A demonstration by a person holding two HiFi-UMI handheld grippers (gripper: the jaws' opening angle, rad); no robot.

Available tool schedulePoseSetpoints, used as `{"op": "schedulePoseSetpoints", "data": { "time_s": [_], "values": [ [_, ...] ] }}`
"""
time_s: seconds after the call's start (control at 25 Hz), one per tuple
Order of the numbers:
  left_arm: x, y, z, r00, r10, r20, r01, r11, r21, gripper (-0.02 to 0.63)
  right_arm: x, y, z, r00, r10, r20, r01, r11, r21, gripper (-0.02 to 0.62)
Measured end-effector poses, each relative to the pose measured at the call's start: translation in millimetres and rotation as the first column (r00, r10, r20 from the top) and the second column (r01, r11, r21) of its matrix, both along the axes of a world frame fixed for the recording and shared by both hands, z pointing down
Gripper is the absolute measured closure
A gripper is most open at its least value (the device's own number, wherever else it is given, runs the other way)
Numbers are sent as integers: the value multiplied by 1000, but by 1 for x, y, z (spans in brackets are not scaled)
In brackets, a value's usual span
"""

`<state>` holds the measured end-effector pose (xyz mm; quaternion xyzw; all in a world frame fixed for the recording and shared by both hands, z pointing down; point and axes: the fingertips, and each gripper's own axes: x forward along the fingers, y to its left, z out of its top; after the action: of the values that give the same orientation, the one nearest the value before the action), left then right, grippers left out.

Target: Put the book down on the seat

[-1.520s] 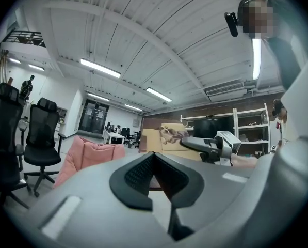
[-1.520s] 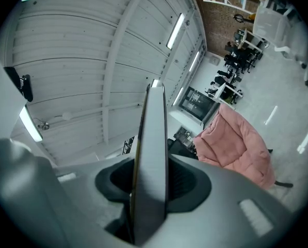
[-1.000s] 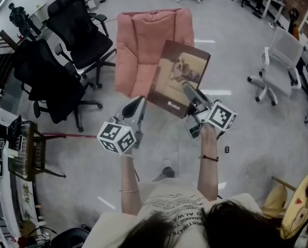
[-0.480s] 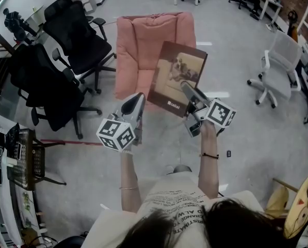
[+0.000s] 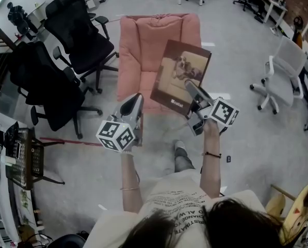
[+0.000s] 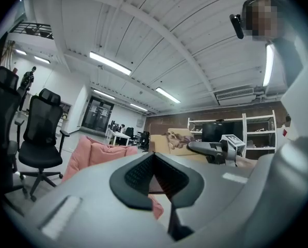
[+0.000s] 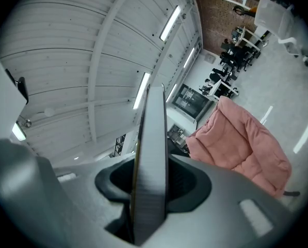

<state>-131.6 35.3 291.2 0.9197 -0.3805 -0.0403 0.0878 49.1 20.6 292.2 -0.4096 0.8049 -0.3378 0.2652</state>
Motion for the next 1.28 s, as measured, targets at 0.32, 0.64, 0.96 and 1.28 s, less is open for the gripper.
{"op": "schedulePoseSetpoints", "data": {
  "time_s": [0.32,0.64,0.96,1.28],
  "values": [
    [9,-69,1,999,-47,-2,47,999,-1,609,2,-81,-3,997,-70,19,70,997,13,448],
    [16,-131,1,993,-115,-17,115,993,-14,609,3,-157,-4,990,-142,8,142,990,-10,448],
    [14,-176,1,980,-199,-23,198,980,-18,609,-8,-214,1,970,-240,-36,240,971,-19,448],
    [23,-199,6,964,-264,-8,264,964,-35,609,2,-251,7,957,-288,-36,286,957,-43,448]
  ]
}}
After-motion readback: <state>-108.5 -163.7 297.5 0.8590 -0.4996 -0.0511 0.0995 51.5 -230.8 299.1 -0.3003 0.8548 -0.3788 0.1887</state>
